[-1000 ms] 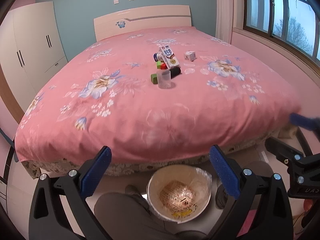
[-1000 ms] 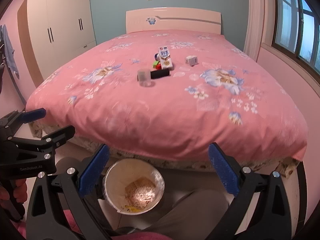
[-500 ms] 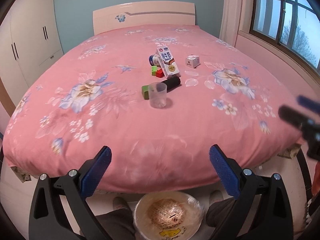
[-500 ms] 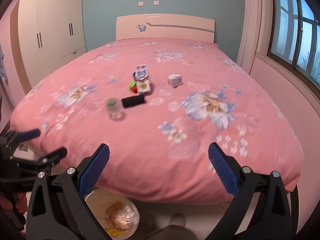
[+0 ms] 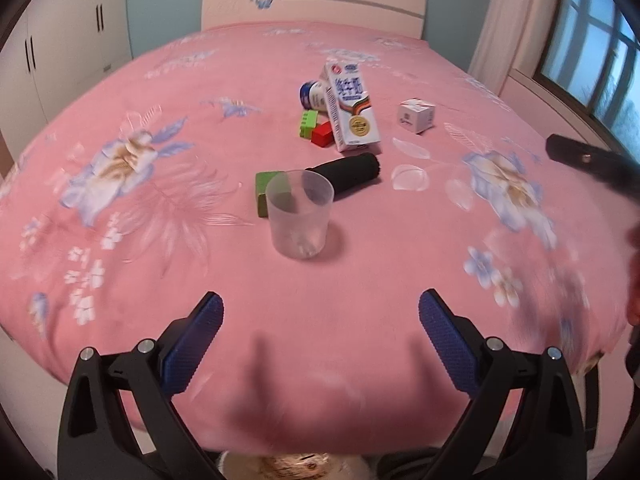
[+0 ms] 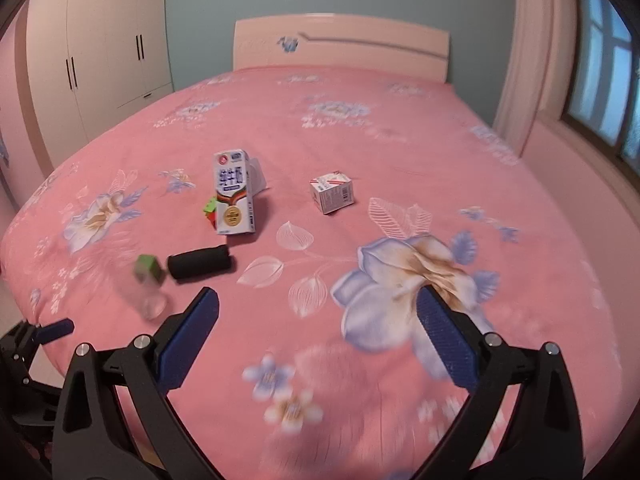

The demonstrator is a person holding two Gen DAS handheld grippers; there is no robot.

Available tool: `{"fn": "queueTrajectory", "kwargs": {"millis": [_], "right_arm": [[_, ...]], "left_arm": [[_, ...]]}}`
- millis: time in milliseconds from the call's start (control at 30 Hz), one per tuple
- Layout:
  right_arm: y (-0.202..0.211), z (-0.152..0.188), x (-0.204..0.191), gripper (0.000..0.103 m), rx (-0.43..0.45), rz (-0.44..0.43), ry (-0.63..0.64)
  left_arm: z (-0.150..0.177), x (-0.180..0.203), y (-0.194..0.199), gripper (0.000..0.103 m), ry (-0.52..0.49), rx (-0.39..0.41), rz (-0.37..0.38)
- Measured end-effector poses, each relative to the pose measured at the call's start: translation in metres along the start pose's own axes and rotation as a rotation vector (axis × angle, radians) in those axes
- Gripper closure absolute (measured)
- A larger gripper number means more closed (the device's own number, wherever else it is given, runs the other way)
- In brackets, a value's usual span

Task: Collect trash
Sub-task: 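Grasp the clear plastic cup with the left tool while the right tool grasps the white-red medicine box, then carry the cup and medicine box with both tools over the trash bin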

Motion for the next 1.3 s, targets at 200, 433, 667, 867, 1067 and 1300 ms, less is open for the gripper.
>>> {"fn": "queueTrajectory", "kwargs": {"millis": [200,433,667,867,1067,1300], "right_arm": [[-0.084,-0.013,0.027,0.007,-0.048,-0.051,0.012],[-0.175,-0.05,0.038,0.007,-0.069,-0.084,0.071],[-0.244,-0.082,0.036,0.007,-0.098,-0.121,0.092],[-0.276,-0.086,0.031,0.034,-0.151,-0.16,0.11],[-0.264,-0.081,0.032,0.043,-0.133,-0.167,0.072],[-0.201,-0.072,0.023,0.043,-0.115,-0.139,0.067]], "left_arm": [[-0.018,-0.007,-0.044,0.004,0.053,-0.009,-0.035],[-0.032,-0.006,-0.082,0.02,0.081,-0.019,-0.017],[-0.045,-0.003,-0.098,0.041,0.056,-0.003,-0.022],[-0.052,-0.005,-0.102,0.054,0.039,-0.002,0.006],[-0.049,-0.011,-0.093,0.055,0.022,-0.017,0.022],[-0.048,-0.031,-0.059,0.055,0.033,0.002,0.01]]}}
Point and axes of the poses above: each gripper's, at about its wrist camera, not at the fingertips, and y roughly against the way its jaws point, x to its right, z to its underside, the point moved 7 cm from there along -y, roughly the way its jaws point, and after that the axes turned 10 degrees about y, right-handed, at the moved point
